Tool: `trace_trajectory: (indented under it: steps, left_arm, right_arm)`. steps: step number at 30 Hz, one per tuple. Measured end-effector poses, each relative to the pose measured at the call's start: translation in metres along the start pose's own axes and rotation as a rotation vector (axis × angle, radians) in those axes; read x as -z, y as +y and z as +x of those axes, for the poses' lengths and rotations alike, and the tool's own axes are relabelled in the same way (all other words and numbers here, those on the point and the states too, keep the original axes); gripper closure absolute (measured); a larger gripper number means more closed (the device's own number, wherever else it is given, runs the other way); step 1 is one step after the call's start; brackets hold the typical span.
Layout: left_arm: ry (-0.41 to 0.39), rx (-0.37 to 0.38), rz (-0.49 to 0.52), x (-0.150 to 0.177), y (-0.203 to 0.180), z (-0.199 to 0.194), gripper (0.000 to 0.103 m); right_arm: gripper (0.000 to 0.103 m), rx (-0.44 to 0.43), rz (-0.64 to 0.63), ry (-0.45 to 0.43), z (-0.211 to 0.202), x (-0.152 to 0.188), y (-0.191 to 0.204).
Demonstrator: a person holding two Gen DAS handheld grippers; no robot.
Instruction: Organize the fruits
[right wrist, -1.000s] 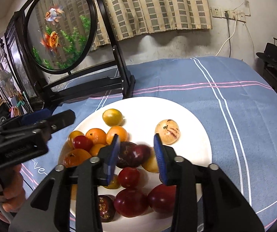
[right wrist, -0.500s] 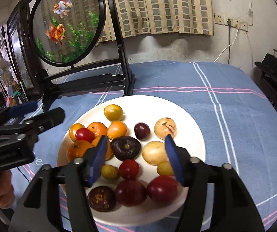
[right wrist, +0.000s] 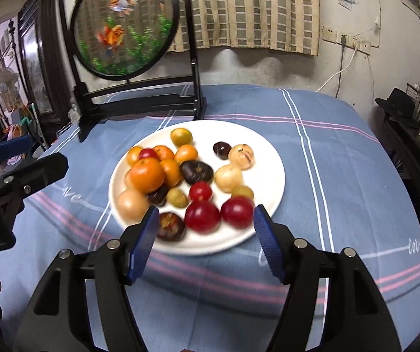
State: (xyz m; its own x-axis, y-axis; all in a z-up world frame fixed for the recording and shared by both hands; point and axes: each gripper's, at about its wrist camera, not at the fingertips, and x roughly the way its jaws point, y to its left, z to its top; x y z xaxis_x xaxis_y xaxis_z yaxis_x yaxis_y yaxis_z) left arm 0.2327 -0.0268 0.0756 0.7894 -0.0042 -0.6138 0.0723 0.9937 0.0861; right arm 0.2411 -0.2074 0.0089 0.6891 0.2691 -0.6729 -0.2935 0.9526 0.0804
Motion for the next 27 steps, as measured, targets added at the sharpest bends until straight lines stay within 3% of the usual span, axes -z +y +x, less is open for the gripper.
trace_trajectory:
  steps: [13,27]
  left_arm:
    - [-0.011,0.008,-0.030,0.060,-0.006,-0.081,0.009]
    - [-0.010,0.007,-0.031,0.090,-0.011,-0.114,0.009]
  right_arm:
    - [0.036,0.001,-0.051,-0.049,-0.088,0.054,0.026]
    - [0.036,-0.006,-0.051,-0.082,-0.122,0.078,0.040]
